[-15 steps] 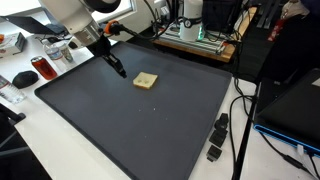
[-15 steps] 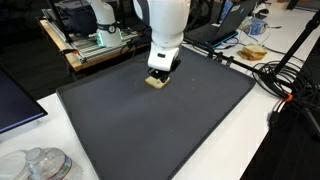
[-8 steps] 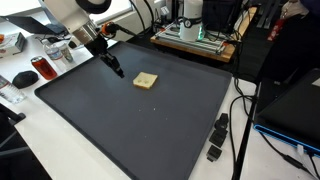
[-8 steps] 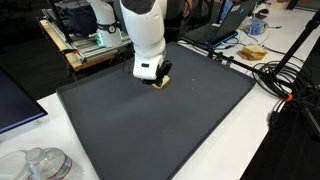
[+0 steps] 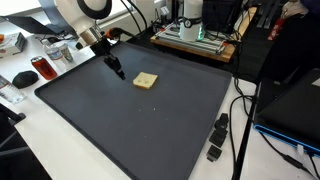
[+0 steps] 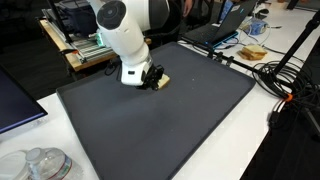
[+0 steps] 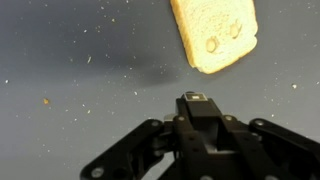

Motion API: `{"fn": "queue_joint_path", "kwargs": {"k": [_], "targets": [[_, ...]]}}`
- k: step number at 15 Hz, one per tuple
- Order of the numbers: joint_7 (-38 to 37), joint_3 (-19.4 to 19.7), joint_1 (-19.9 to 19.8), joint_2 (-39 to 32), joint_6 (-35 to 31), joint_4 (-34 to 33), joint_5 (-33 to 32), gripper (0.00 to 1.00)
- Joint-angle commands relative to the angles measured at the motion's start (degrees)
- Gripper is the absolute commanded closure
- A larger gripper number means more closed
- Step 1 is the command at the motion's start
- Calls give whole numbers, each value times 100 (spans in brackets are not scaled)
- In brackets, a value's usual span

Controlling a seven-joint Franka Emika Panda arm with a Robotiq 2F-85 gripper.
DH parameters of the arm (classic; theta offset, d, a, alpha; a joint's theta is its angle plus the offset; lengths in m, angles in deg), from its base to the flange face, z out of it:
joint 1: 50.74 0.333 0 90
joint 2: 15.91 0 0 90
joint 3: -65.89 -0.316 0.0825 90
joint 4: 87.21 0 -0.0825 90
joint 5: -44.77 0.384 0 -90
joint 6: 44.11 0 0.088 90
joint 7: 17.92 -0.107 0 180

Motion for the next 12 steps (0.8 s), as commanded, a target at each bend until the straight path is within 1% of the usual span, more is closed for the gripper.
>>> {"fn": "queue_joint_path", "kwargs": {"k": [1,4,6,12], "targets": [[562,-205,-327,448,-509,753,594,95],[987,-278,-522,687,-835,1189,1053,95],[1263,-263,-576,849,-988,1452,1345,95],[1818,-85,-445,1299,-1348,2189,1884,95]]}}
